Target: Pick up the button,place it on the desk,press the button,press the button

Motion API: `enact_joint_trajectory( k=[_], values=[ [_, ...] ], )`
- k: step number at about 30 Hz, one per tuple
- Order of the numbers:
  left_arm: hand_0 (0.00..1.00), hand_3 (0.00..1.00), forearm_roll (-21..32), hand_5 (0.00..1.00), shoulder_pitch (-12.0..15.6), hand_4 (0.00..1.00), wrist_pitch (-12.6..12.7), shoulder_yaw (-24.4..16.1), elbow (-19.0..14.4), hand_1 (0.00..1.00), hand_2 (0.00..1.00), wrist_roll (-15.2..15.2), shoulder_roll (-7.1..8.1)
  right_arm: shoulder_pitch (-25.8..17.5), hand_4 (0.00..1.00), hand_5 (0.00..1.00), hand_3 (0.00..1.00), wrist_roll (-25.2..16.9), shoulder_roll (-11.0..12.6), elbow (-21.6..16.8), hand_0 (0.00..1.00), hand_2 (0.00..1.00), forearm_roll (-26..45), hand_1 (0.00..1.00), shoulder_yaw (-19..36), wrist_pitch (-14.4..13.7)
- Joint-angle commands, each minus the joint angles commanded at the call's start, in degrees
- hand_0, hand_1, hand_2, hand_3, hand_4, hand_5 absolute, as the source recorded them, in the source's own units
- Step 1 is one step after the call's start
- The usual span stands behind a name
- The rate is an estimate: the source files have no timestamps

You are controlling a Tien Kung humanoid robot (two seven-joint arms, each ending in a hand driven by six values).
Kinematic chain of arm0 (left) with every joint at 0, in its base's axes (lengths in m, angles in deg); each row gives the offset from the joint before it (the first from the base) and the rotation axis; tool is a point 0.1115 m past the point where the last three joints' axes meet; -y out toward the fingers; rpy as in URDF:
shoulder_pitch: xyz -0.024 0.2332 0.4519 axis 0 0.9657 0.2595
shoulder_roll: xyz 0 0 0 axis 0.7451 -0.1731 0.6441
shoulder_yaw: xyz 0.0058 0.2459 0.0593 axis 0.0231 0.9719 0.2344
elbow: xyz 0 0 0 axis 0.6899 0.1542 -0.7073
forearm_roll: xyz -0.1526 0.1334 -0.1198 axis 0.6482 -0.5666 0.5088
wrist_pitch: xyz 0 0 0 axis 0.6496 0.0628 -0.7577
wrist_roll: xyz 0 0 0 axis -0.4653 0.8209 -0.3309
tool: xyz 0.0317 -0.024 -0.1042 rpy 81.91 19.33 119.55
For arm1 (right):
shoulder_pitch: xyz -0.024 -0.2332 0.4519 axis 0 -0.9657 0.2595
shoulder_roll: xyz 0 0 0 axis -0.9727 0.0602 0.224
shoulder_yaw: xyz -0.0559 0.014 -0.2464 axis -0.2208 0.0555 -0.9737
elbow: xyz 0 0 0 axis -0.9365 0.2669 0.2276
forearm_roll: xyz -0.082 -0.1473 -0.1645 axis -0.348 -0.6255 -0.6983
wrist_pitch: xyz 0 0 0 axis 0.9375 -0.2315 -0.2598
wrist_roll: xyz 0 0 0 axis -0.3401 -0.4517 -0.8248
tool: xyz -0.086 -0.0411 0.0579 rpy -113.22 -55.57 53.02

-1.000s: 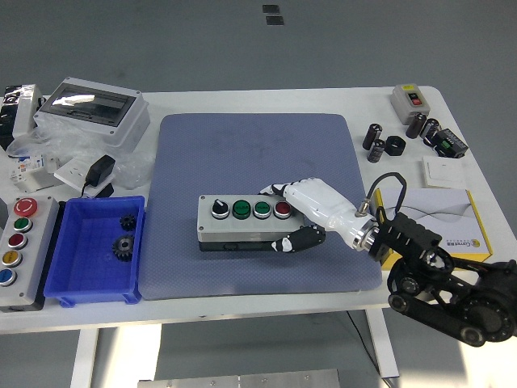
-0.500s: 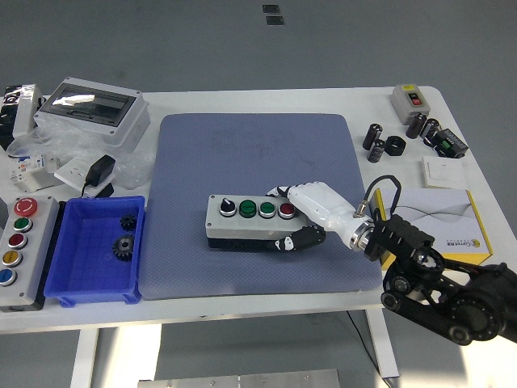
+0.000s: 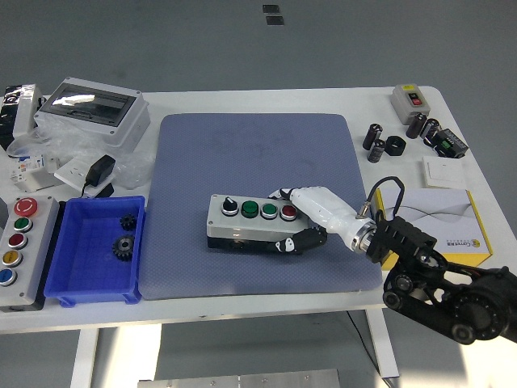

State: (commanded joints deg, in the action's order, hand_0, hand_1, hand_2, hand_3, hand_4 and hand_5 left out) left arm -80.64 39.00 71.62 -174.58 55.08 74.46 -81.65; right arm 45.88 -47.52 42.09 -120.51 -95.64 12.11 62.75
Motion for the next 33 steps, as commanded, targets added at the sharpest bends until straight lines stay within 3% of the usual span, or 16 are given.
enact_joint_trajectory(
  k=[7, 19, 20, 33],
  values=[
    [0.624, 0.591, -0.11, 0.119, -0.03, 0.676, -0.02, -0.08, 0.00, 0.598, 0.544, 0.02, 0.03, 0.29, 0.532, 0.002, 0.843, 0.69, 0.06, 0.45, 0.870, 0.799, -0.86, 0.812, 0.12, 0.47],
    [0.622, 0.590, -0.22, 0.117, -0.01, 0.673, -0.10, -0.04, 0.00, 0.597, 0.541, 0.21, 0.26, -0.11, 0.591, 0.017, 0.865, 0.24, 0.47, -0.07, 0.884, 0.812, 2.68, 0.834, 1.09, 2.93],
    [0.622, 0.589, -0.18, 0.117, 0.00, 0.672, -0.10, -0.01, 0.00, 0.597, 0.540, 0.21, 0.27, -0.10, 0.686, 0.087, 0.966, 0.21, 0.70, -0.36, 0.940, 0.894, 3.38, 0.900, 1.15, 3.12],
    [0.621, 0.589, -0.11, 0.112, 0.08, 0.668, -0.15, 0.26, 0.00, 0.595, 0.537, 0.31, 0.23, -0.62, 0.727, 0.118, 0.988, -0.29, 2.77, -2.60, 0.966, 0.914, 10.61, 0.914, 2.39, 4.48]
  ],
)
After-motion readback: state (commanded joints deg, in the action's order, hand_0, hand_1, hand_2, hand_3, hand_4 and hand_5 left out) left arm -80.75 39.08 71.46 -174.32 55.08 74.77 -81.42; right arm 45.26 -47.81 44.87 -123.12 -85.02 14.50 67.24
